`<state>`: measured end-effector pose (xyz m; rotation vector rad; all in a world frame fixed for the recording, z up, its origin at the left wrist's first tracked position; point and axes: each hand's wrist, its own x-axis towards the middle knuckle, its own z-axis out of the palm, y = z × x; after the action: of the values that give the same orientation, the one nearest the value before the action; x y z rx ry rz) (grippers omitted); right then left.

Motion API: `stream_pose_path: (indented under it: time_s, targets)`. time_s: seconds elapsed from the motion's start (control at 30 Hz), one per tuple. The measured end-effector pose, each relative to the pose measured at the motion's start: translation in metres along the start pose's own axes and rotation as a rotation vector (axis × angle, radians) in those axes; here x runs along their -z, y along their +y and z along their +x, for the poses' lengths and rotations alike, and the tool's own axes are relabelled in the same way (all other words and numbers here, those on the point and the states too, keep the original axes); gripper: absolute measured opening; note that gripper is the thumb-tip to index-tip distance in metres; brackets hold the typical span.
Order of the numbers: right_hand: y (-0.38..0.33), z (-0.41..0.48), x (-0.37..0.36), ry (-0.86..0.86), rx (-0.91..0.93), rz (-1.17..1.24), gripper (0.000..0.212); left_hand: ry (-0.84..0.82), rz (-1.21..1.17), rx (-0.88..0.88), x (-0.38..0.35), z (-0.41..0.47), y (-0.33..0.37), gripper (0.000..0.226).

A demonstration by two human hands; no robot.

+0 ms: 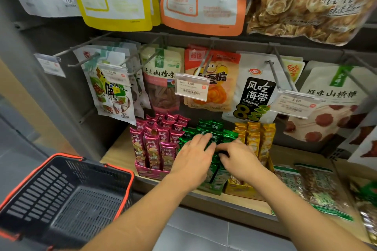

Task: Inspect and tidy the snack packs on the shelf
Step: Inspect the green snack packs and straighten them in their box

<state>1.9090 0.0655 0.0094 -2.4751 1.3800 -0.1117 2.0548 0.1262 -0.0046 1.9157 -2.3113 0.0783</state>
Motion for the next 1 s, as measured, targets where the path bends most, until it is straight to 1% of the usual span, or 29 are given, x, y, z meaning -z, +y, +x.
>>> stream_pose_path:
  time_s: [0.07, 0.1, 0.13, 0.17, 0.23, 0.3, 0.4, 0.5, 0.57, 0.63, 0.7, 0.77, 0.8, 0.87, 0.93, 1.0]
  targets:
    - [0.001, 0.0, 0.002, 0.095, -0.034, 0.201, 0.027, -0.085, 0.068, -0.008, -0.002, 0.002, 0.0, 0.061]
    - [0.001, 0.002, 0.003, 0.178, -0.063, 0.291, 0.023, -0.104, 0.089, -0.009, -0.002, 0.002, -0.001, 0.059]
    - [0.001, 0.005, 0.005, 0.265, -0.093, 0.333, 0.02, -0.101, 0.105, -0.01, -0.003, 0.001, -0.001, 0.057]
    - [0.001, 0.01, 0.006, 0.335, -0.121, 0.325, 0.018, -0.083, 0.118, -0.014, -0.002, 0.0, -0.001, 0.055]
    - [0.0, 0.022, 0.01, 0.4, -0.159, 0.246, 0.02, -0.041, 0.117, -0.019, -0.002, -0.001, 0.0, 0.052]
    - [-0.003, 0.035, 0.012, 0.378, -0.174, 0.135, 0.027, -0.045, 0.106, -0.029, -0.003, -0.001, -0.002, 0.055]
    - [-0.004, 0.051, 0.006, 0.274, -0.167, -0.086, 0.034, -0.122, 0.067, -0.029, -0.002, 0.003, -0.006, 0.065]
    - [-0.004, 0.06, -0.002, 0.236, -0.165, -0.219, 0.027, -0.133, 0.018, -0.024, -0.001, 0.007, -0.008, 0.066]
    - [-0.004, 0.063, -0.004, 0.248, -0.167, -0.22, 0.019, -0.131, 0.015, -0.022, -0.002, 0.008, -0.009, 0.065]
    - [-0.007, 0.061, -0.005, 0.267, -0.136, -0.216, 0.015, -0.128, 0.024, -0.024, -0.003, 0.008, -0.01, 0.064]
    - [-0.01, 0.056, -0.005, 0.32, -0.104, -0.191, 0.02, -0.126, 0.016, -0.018, -0.003, 0.007, -0.011, 0.065]
    - [-0.013, 0.044, -0.003, 0.417, -0.083, -0.068, 0.027, -0.129, -0.01, -0.011, -0.003, 0.008, -0.012, 0.069]
    - [-0.014, 0.036, 0.001, 0.484, -0.048, 0.008, 0.026, -0.132, -0.021, -0.009, -0.003, 0.008, -0.012, 0.071]
    - [-0.016, 0.017, 0.011, 0.666, 0.109, 0.092, 0.017, -0.152, -0.035, 0.001, -0.003, 0.009, -0.011, 0.076]
    - [-0.02, -0.004, 0.026, 0.859, 0.279, 0.121, 0.016, -0.177, -0.05, 0.013, -0.002, 0.009, -0.01, 0.079]
    - [-0.025, -0.024, 0.044, 0.962, 0.436, 0.121, 0.016, -0.207, -0.057, 0.021, 0.0, 0.008, -0.011, 0.08]
